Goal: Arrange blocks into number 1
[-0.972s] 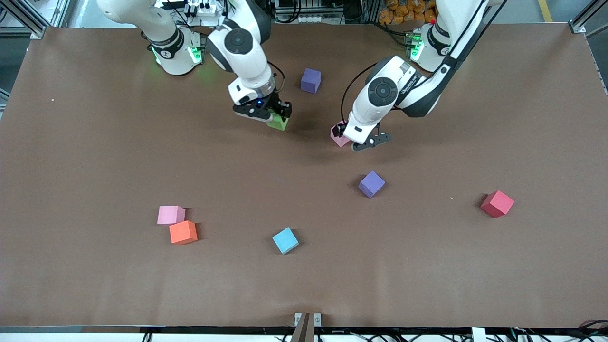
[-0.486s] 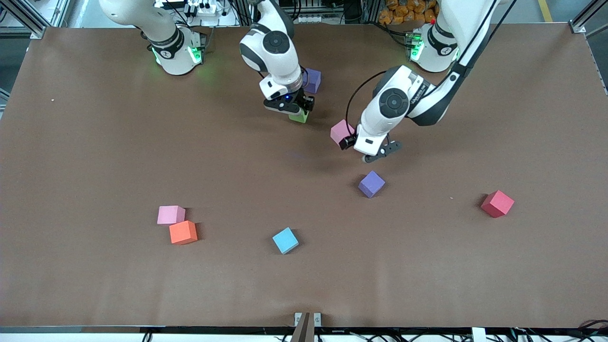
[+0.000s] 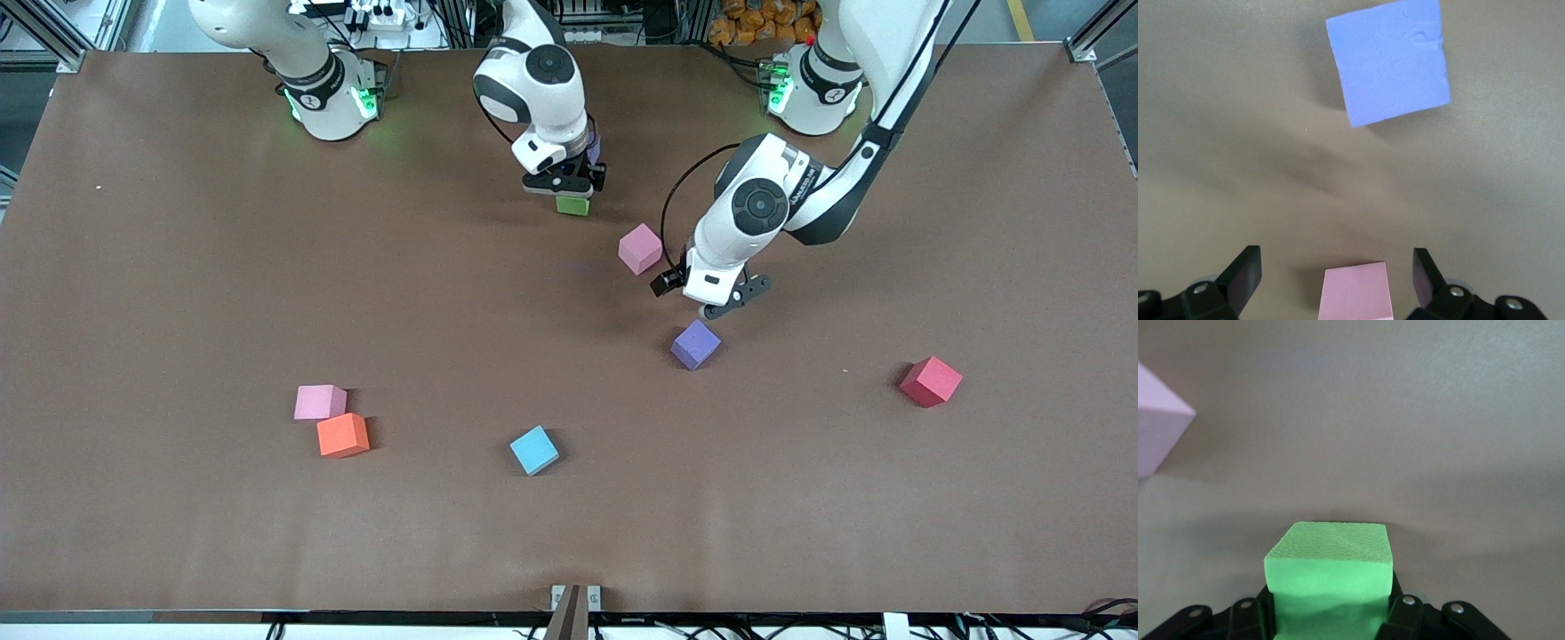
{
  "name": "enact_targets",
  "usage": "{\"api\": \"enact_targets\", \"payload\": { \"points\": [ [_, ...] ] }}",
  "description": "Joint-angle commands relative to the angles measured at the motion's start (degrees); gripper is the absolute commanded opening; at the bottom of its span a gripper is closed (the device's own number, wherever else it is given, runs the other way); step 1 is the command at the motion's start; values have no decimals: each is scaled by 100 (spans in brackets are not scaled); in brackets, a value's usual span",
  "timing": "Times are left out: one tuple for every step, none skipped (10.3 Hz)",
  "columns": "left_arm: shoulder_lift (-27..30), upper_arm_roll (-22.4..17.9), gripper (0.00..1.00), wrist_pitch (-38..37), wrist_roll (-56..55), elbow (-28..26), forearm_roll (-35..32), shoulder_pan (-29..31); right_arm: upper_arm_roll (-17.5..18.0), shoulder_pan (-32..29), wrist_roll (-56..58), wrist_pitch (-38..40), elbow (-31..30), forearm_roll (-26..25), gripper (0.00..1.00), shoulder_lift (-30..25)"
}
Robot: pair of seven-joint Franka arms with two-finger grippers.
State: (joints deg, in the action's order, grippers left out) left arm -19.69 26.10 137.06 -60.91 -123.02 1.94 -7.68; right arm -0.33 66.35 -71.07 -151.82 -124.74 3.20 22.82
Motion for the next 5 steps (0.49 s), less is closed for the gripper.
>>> {"api": "enact_targets", "payload": {
  "points": [
    [-17,-8,100,-56,-18,50,-9,-23,59,168,-143,91,99,-162,59,38],
    [-26,-8,100,-56,-9,50,-9,-23,77,194,-196,91,99,-162,59,38],
    [-34,-8,100,-56,-9,50,-18,-23,77,325,-318,91,99,-162,59,47],
    [-43,-8,100,-56,26,50,-18,-32,77,370,-415,91,99,-170,59,56],
    [-43,-8,100,-56,87,41,-18,-32,77,379,-416,91,99,-170,59,64]
  ]
}}
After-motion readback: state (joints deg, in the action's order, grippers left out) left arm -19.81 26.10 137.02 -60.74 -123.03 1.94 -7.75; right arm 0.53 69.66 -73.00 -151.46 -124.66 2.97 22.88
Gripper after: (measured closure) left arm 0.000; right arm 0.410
